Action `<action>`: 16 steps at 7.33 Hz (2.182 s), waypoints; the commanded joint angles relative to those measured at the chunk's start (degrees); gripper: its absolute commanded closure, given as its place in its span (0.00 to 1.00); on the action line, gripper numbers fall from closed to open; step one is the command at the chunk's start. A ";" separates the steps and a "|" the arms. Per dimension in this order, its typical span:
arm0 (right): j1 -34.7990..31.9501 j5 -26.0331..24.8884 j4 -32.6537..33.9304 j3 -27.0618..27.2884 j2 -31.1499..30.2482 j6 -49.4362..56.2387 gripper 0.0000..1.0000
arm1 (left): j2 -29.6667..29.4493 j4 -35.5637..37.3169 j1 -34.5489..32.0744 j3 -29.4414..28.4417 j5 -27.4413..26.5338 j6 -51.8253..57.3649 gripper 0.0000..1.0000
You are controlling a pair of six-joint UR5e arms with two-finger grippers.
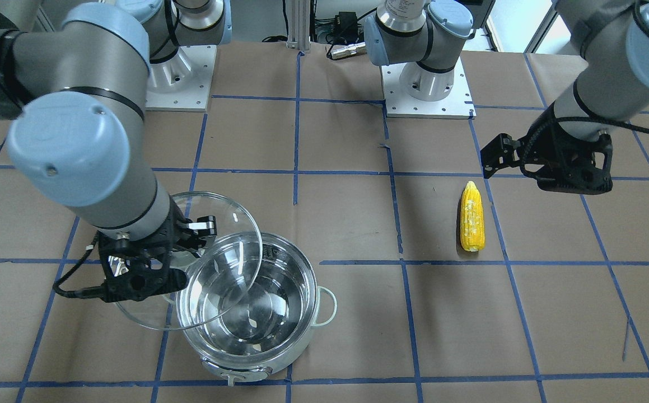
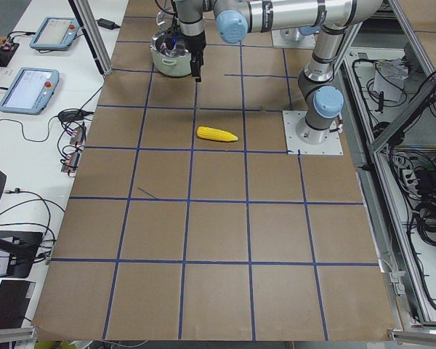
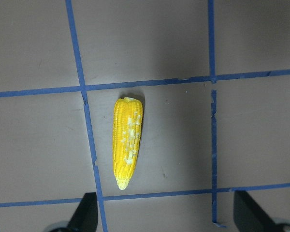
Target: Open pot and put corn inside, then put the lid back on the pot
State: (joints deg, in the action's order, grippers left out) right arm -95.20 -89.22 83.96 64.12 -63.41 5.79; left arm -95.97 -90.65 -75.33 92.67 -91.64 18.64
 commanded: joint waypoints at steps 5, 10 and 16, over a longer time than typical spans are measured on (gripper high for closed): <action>4.14 -0.86 5.60 12.78 -6.90 5.19 0.82 | -9.31 37.78 2.47 24.55 -0.20 11.95 0.00; 8.80 -3.24 6.66 19.81 -10.95 8.98 0.81 | -12.40 40.90 3.08 25.46 -0.73 11.95 0.30; 9.16 -4.56 6.57 17.80 -11.12 8.72 0.81 | -9.86 32.59 -1.90 15.92 0.14 3.01 0.89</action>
State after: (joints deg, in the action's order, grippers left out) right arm -86.04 -93.59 90.62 82.66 -74.46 14.79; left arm -106.23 -54.13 -74.69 112.92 -91.99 25.19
